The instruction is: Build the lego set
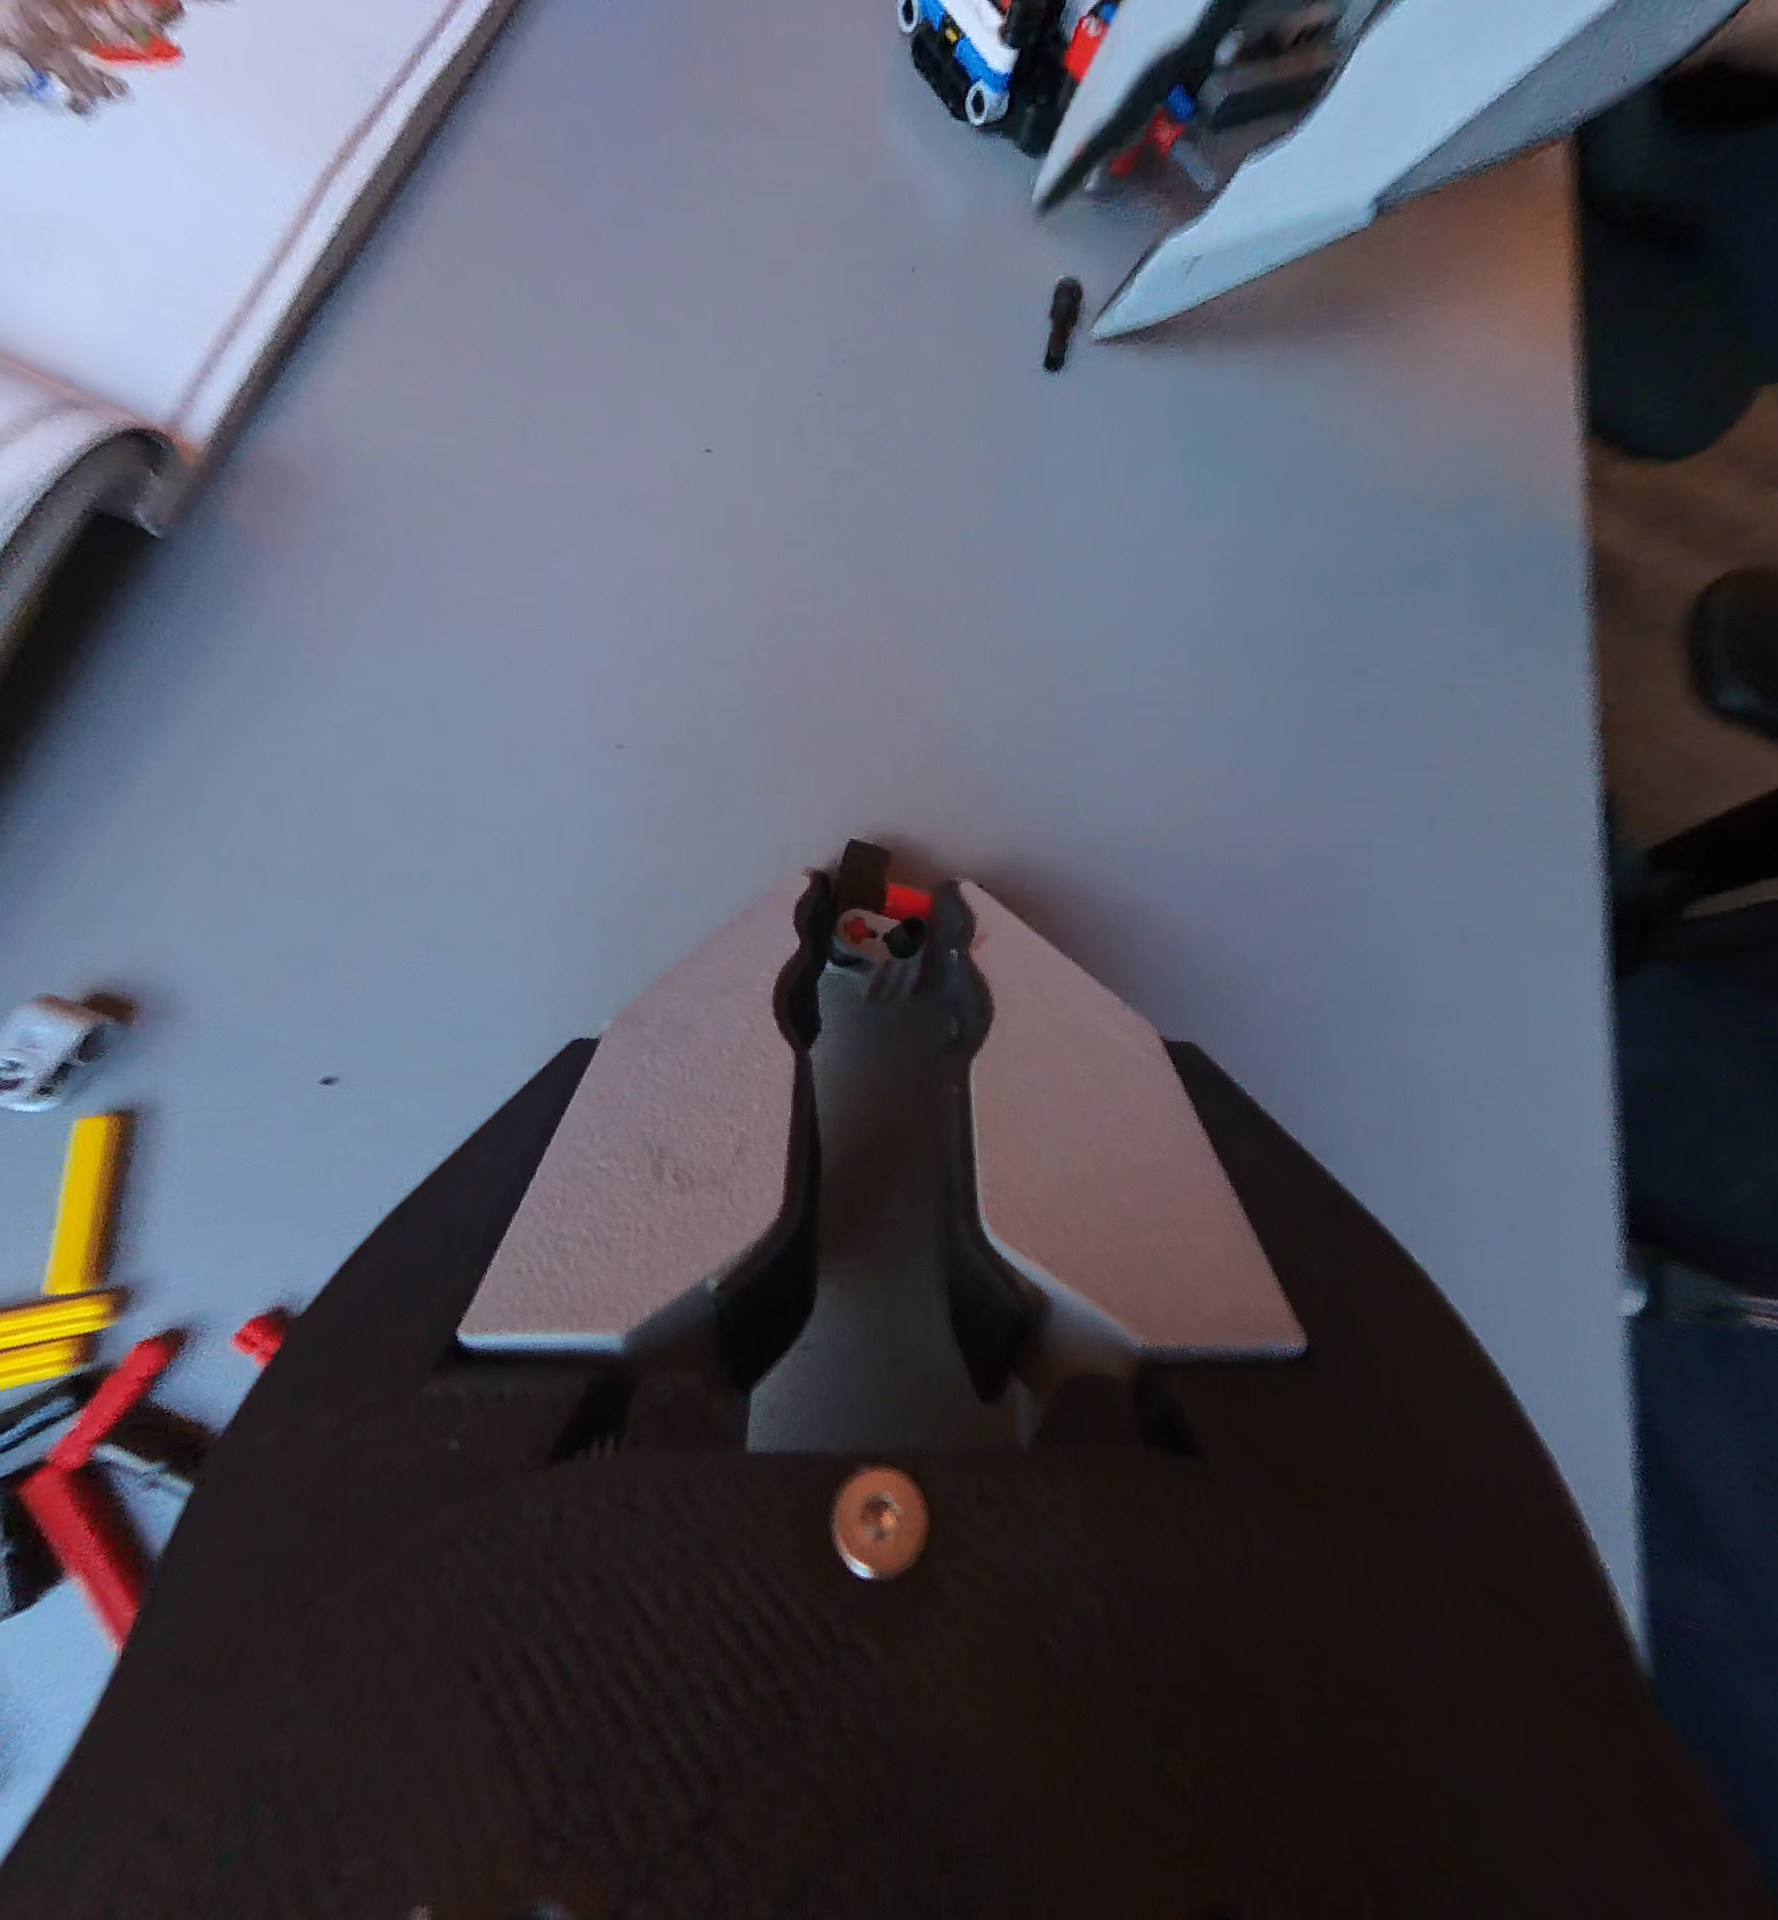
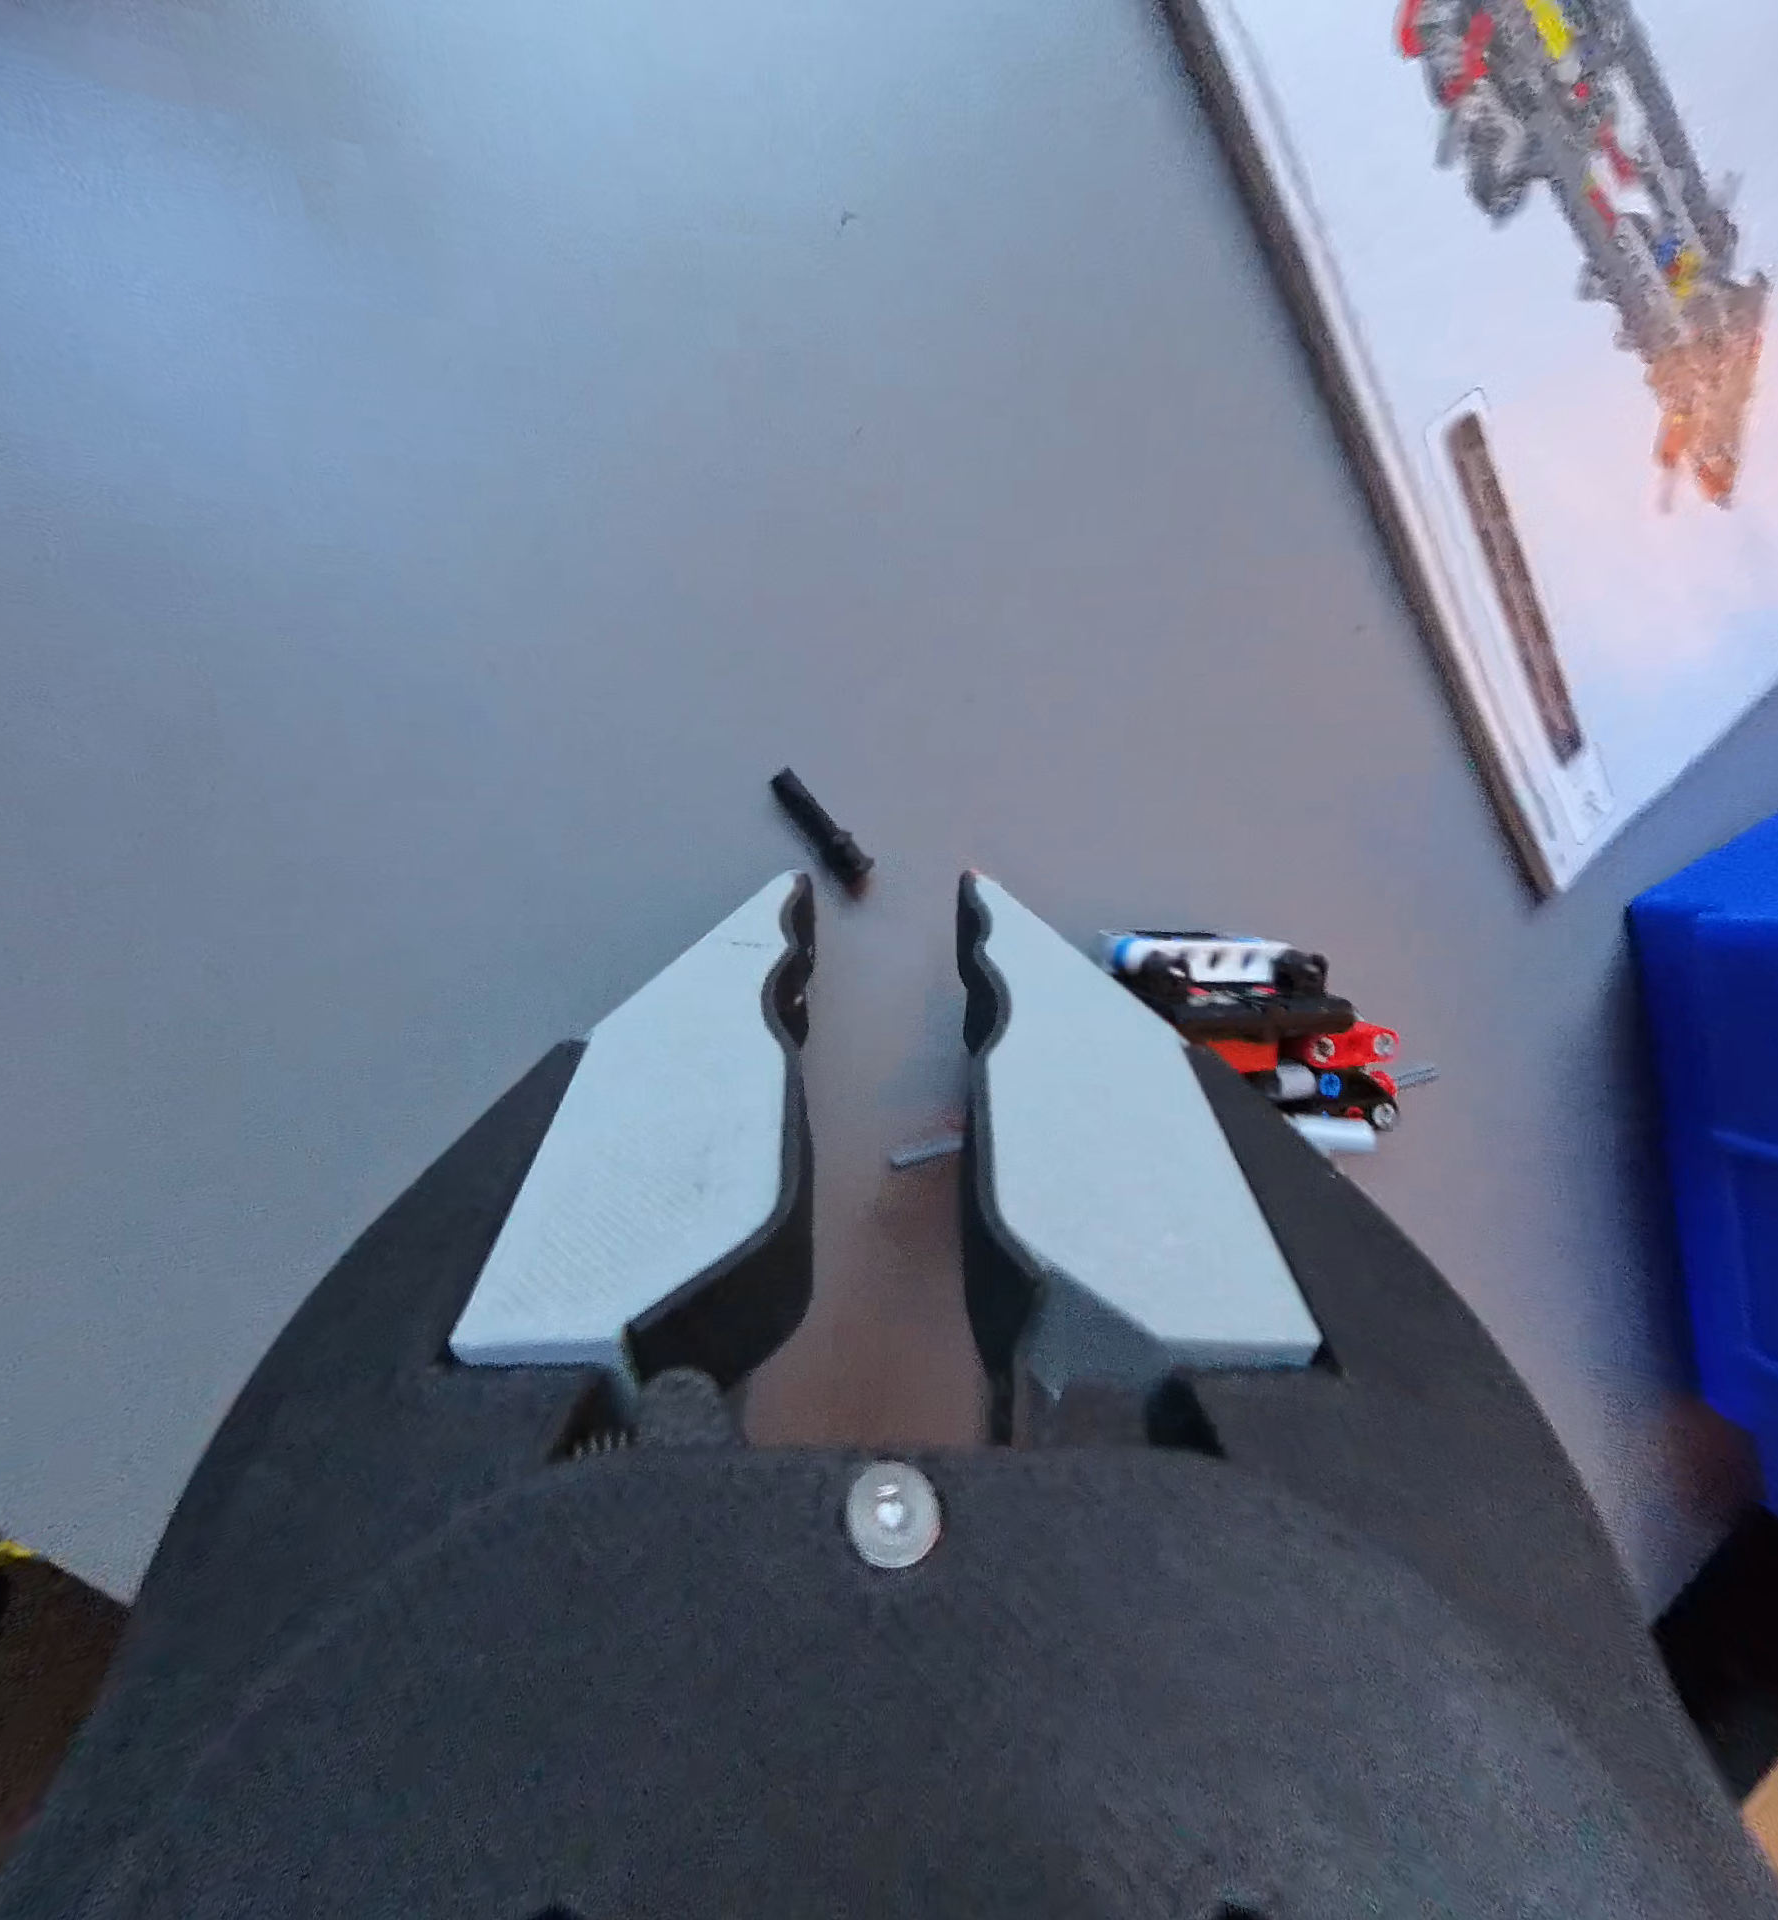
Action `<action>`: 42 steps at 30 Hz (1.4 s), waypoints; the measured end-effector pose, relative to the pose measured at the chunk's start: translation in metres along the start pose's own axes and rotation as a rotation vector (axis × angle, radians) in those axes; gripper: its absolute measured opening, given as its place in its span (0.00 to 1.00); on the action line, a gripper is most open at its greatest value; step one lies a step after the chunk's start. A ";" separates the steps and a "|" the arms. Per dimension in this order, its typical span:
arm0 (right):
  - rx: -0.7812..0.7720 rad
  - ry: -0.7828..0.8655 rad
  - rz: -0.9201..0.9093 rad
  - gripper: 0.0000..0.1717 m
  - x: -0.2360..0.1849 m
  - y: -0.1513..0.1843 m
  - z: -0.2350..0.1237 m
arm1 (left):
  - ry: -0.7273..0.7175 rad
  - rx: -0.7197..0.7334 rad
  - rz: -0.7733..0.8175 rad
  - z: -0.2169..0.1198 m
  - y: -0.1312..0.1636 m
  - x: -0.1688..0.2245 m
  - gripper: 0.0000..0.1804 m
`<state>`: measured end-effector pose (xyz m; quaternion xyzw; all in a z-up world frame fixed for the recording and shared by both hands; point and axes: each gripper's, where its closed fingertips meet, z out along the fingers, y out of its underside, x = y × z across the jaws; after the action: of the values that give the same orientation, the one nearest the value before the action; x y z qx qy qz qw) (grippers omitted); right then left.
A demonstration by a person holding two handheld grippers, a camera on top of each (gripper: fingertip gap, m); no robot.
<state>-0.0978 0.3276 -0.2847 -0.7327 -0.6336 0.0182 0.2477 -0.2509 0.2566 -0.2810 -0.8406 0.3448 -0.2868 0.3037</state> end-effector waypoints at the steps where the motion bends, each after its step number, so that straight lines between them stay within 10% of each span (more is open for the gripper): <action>1: 0.015 -0.024 -0.026 0.11 -0.004 -0.002 0.001 | 0.024 0.003 -0.021 0.000 0.000 0.002 0.11; 14: 0.142 -0.179 0.072 0.02 -0.031 -0.021 0.003 | 0.243 0.001 -0.230 -0.018 -0.005 0.004 0.32; 26: 0.248 -0.261 0.106 0.02 -0.049 -0.034 0.002 | -0.172 -0.145 0.541 -0.013 0.012 0.008 0.12; 37: 0.382 -0.367 0.020 0.01 -0.082 -0.089 0.007 | 0.159 -0.175 -0.058 -0.006 0.008 0.011 0.00; 42: 0.459 -0.432 0.012 0.01 -0.092 -0.110 0.001 | 0.095 -0.076 0.148 -0.020 -0.006 0.008 0.16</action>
<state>-0.2171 0.2503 -0.2695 -0.6405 -0.6468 0.3174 0.2660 -0.2575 0.2478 -0.2616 -0.8093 0.4307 -0.2896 0.2752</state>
